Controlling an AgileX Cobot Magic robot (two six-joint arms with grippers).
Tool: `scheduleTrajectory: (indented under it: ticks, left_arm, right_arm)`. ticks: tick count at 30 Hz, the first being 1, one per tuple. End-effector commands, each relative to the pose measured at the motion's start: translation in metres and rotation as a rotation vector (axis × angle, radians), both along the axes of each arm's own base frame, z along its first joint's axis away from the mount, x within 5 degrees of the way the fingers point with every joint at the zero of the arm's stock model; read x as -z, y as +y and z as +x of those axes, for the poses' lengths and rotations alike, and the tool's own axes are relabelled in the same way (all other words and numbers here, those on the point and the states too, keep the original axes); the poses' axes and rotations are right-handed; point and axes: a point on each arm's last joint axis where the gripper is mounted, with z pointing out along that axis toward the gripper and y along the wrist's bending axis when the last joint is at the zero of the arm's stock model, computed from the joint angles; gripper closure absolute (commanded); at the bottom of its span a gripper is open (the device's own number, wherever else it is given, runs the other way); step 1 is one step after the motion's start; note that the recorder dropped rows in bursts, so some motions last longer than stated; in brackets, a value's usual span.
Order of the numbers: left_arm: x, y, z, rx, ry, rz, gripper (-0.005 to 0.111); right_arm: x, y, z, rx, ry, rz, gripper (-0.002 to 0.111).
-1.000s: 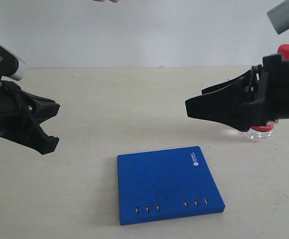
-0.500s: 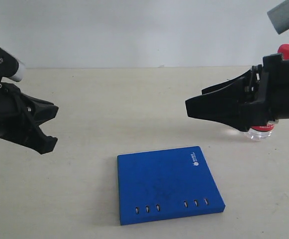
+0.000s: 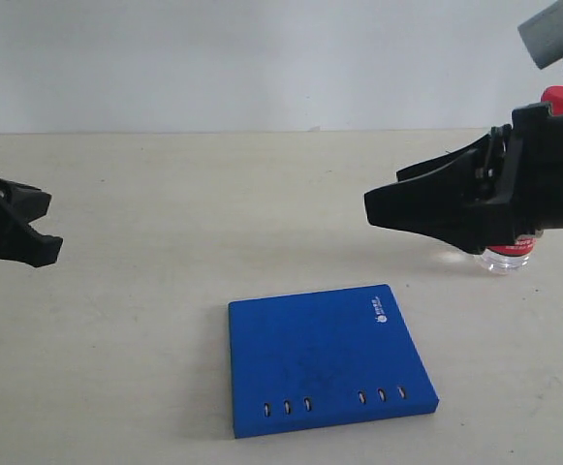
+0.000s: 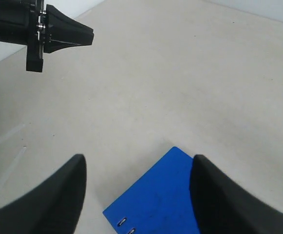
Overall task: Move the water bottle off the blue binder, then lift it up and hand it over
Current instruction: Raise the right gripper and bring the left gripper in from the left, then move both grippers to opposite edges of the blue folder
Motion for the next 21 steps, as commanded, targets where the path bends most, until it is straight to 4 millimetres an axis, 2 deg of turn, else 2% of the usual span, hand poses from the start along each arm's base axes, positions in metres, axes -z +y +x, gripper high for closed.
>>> scheduleTrajectory:
  ticks: [1, 8, 11, 13, 16, 19, 21]
  left_arm:
    - [-0.001, 0.001, 0.002, -0.006, -0.002, 0.003, 0.102]
    - [-0.001, -0.002, 0.001, -0.004, 0.009, -0.040, 0.102]
    - [-0.003, -0.030, -0.004, 0.249, 0.062, -0.221, 0.102]
    - [0.002, -0.052, -0.008, 0.420, 0.131, -0.313, 0.102]
    - [0.024, -0.077, -0.006, 0.480, 0.224, -0.274, 0.102]
    - [0.054, -0.090, -0.001, 0.437, 0.276, -0.113, 0.102]
    - [0.066, -0.095, 0.001, 0.416, 0.291, -0.039, 0.102]
  right_arm:
    - [-0.001, 0.000, 0.000, 0.005, -0.013, -0.003, 0.053]
    - [0.000, -0.003, 0.004, 0.050, -0.024, -0.022, 0.053]
    - [0.002, -0.008, 0.011, 0.137, -0.039, -0.057, 0.053]
    - [0.003, -0.008, 0.012, 0.156, -0.020, -0.049, 0.053]
    - [0.002, -0.007, 0.010, 0.173, 0.051, -0.003, 0.053]
    - [0.001, -0.004, 0.007, 0.146, 0.110, 0.040, 0.053]
    - [0.001, -0.003, 0.005, 0.136, 0.126, 0.051, 0.053]
